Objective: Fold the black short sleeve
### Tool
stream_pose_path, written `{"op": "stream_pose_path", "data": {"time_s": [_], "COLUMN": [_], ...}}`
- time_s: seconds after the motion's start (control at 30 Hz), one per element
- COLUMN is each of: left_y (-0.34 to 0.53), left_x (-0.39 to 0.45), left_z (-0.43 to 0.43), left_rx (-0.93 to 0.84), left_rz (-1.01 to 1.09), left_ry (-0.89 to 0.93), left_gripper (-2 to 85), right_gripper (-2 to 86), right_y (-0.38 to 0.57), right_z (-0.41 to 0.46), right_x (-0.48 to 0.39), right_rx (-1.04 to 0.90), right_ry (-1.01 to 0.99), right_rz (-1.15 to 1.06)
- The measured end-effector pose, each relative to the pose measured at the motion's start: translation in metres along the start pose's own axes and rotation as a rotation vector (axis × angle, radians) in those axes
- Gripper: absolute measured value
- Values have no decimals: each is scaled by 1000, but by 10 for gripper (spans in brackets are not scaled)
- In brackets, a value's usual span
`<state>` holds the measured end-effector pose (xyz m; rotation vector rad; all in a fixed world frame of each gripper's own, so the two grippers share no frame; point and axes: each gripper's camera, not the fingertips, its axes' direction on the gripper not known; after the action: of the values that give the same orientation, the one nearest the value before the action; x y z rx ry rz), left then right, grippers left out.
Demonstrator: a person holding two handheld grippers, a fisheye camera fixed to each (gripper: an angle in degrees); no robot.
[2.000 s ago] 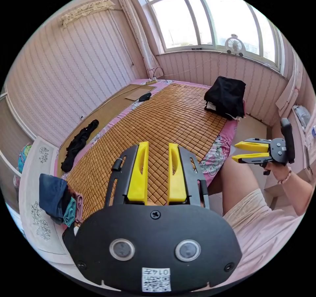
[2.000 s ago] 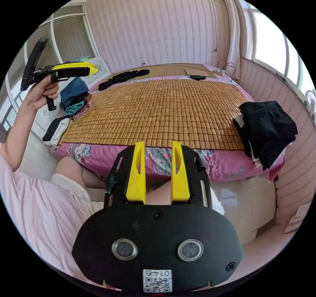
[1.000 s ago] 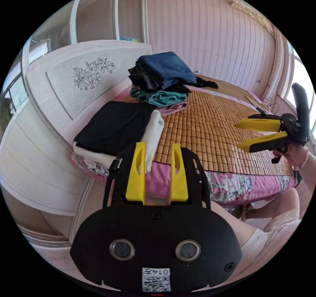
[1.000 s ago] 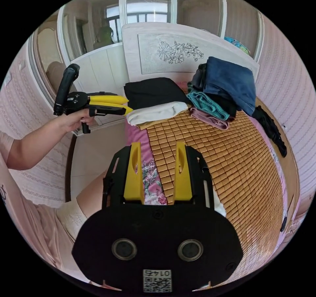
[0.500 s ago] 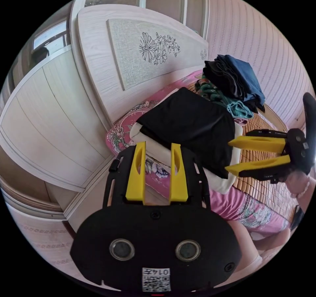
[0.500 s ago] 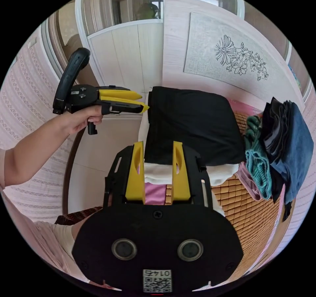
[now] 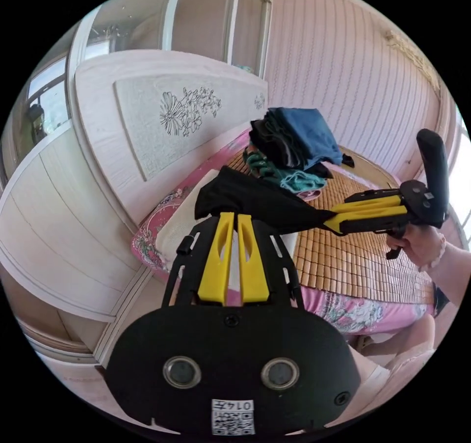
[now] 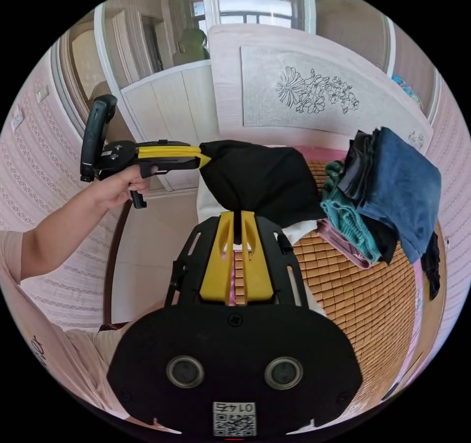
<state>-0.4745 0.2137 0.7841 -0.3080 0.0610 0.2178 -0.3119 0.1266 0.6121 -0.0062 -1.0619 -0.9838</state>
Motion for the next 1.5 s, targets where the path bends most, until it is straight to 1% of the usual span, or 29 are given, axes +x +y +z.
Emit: {"op": "stream_pose_path", "data": {"time_s": [0.07, 0.13, 0.17, 0.23, 0.27, 0.33, 0.37, 0.43, 0.5, 0.57, 0.63, 0.73, 0.8, 0.97, 1.03, 1.13, 1.27, 1.4, 1.5], "left_y": [-11, -16, -16, -7, -4, 14, 19, 37, 50, 60, 67, 72, 74, 77, 77, 77, 80, 85, 92], "left_x": [30, 83, 96, 140, 150, 192, 203, 242, 269, 291, 313, 331, 337, 346, 347, 346, 334, 298, 273], "left_z": [-17, -34, -38, -45, -44, -33, -30, -15, -9, -9, -12, -15, -16, -18, -18, -17, -18, -23, -23], "left_rx": [18, 24, 24, 13, -7, -94, -116, -217, -273, -290, -310, -322, -330, -347, -351, -369, -374, -362, -403], "left_rz": [75, 223, 255, 330, 343, 407, 422, 488, 556, 616, 664, 705, 720, 737, 738, 737, 713, 600, 509], "left_ry": [62, 92, 98, 166, 190, 273, 285, 317, 323, 322, 327, 314, 305, 293, 285, 283, 285, 315, 358], "left_gripper": [-9, -10, -10, -10, -10, -10, -10, -10, -10, -10, -10, -10, -10, -10, -10, -9, -9, -7, -7], "right_gripper": [11, 11, 11, 11, 11, 14, 16, 26, 36, 44, 60, 78, 90, 107, 83, 24, 6, 0, -1], "right_y": [26, 73, 87, 145, 160, 220, 234, 282, 308, 327, 344, 355, 355, 347, 345, 347, 359, 384, 407], "right_z": [-27, -59, -67, -91, -96, -105, -105, -107, -116, -133, -160, -185, -192, -192, -190, -196, -217, -246, -270], "right_x": [13, 27, 29, 35, 37, 42, 43, 43, 44, 47, 57, 70, 76, 81, 82, 83, 85, 85, 81], "right_rx": [22, 56, 59, 62, 57, 17, -6, -81, -98, -48, 103, 266, 291, 223, 160, 143, 162, 163, 211], "right_ry": [36, 14, 8, 17, 18, -11, -29, -43, -42, -58, -112, -233, -286, -351, -373, -442, -420, -418, -382], "right_rz": [47, 119, 139, 214, 235, 331, 355, 427, 474, 522, 597, 630, 634, 611, 597, 554, 579, 607, 659]}}
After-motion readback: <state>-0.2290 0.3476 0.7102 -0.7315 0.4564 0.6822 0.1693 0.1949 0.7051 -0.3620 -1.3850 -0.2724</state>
